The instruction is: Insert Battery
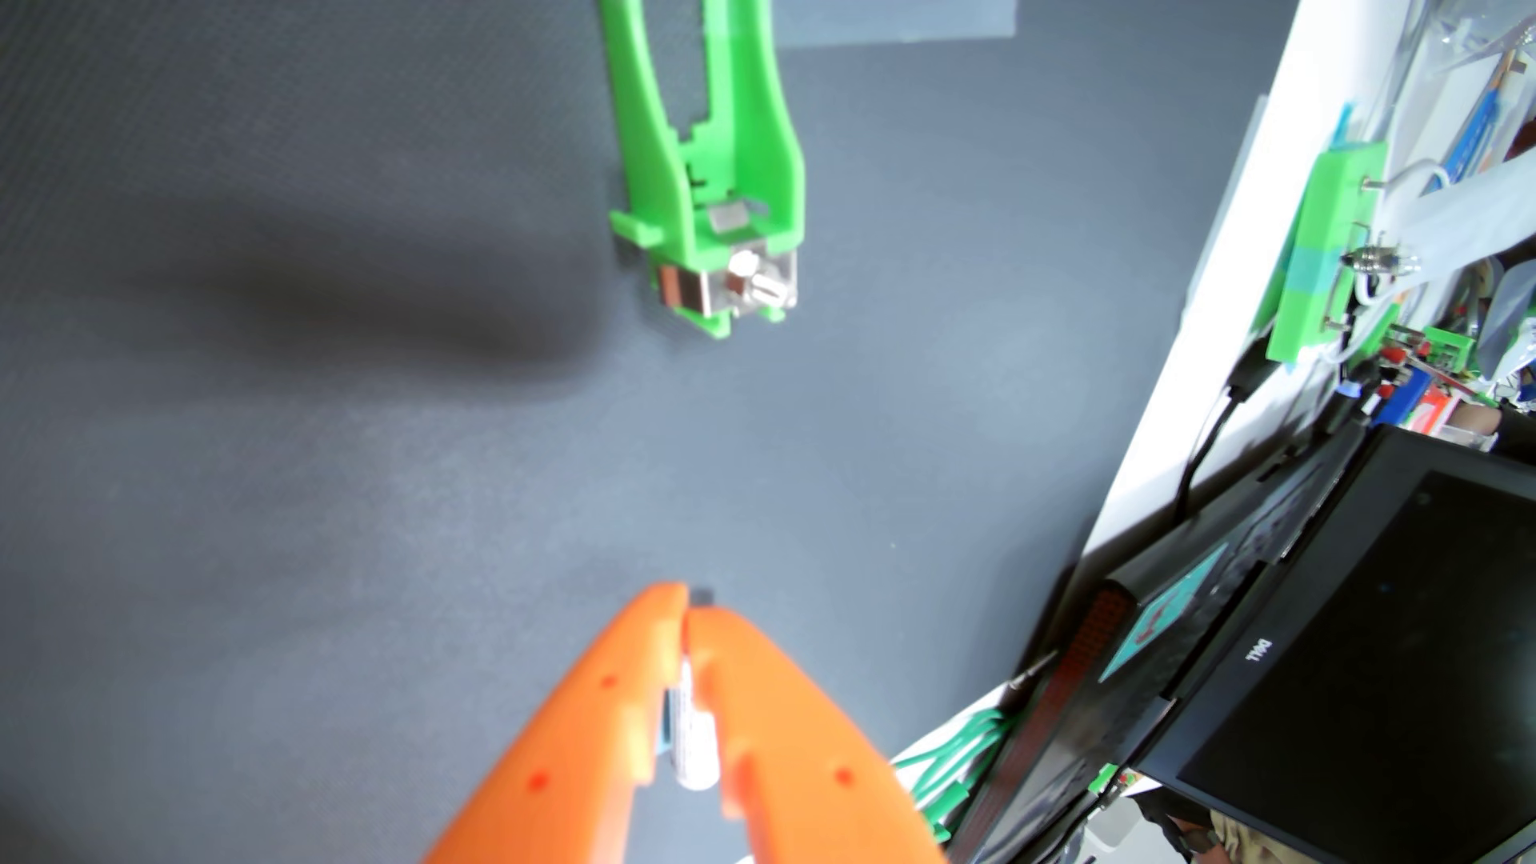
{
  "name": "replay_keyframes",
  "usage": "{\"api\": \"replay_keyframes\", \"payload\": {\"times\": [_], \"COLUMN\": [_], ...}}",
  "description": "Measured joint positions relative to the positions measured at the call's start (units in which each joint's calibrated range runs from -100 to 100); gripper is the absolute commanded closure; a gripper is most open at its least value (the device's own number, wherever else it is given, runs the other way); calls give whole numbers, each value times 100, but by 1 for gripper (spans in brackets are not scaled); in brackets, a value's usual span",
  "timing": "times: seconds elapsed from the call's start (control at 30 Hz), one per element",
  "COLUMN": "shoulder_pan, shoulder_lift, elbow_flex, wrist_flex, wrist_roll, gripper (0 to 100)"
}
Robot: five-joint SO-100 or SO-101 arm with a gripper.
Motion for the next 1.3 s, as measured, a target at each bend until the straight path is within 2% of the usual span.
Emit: {"api": "replay_keyframes", "payload": {"times": [1.2,1.3], "shoulder_pan": [-8,-180], "shoulder_lift": [0,0], "elbow_flex": [0,0], "wrist_flex": [0,-17], "wrist_roll": [0,133], "gripper": [98,99]}}
